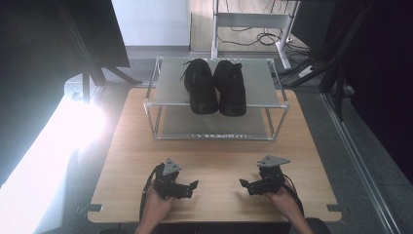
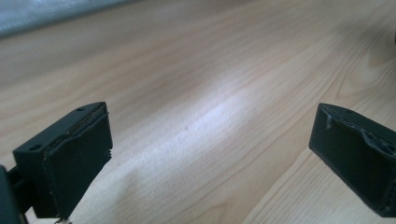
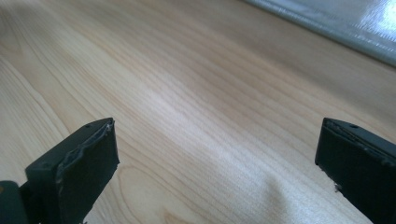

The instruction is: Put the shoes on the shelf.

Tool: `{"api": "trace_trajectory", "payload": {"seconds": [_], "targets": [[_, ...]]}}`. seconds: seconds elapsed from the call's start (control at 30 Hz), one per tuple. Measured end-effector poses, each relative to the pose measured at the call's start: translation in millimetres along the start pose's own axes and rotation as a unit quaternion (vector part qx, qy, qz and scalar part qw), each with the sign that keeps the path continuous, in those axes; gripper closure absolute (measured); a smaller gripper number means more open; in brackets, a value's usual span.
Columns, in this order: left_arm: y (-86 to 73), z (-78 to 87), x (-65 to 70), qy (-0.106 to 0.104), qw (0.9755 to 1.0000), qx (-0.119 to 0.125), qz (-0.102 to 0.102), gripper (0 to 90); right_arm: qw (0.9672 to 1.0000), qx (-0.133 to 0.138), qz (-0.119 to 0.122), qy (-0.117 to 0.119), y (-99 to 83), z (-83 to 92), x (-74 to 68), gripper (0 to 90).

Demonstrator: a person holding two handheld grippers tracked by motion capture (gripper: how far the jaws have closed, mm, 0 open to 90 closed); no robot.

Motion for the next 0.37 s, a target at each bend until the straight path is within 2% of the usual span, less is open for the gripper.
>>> {"api": "trace_trajectory", "payload": {"seconds": [0.1, 0.23, 0.37], "targets": [[-8.2, -7.8, 0.9, 0.016, 0.9993, -0.029, -0.019, 0.0, 0.9999, -0.014, 0.01, -0.003, -5.3, -5.0, -1.8, 0.0], [-16.3, -16.4, 3.6, 0.034, 0.9965, -0.06, -0.046, 0.0, 0.9993, -0.03, 0.024, -0.003, -10.3, -10.0, -3.5, 0.0], [-15.9, -18.2, 5.4, 0.032, 0.9964, -0.063, -0.048, 0.0, 0.9989, -0.036, 0.029, -0.006, -12.7, -12.3, -3.2, 0.0]]}}
Point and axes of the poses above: each handheld gripper's, and its own axes: z roughly backward along the jaws, y roughly out of its top, x roughly to its right, the point moved 6 cm from there along -z, roughly forward along the jaws, and after that the axes turned 5 degrees about y, right-handed, at the moved point
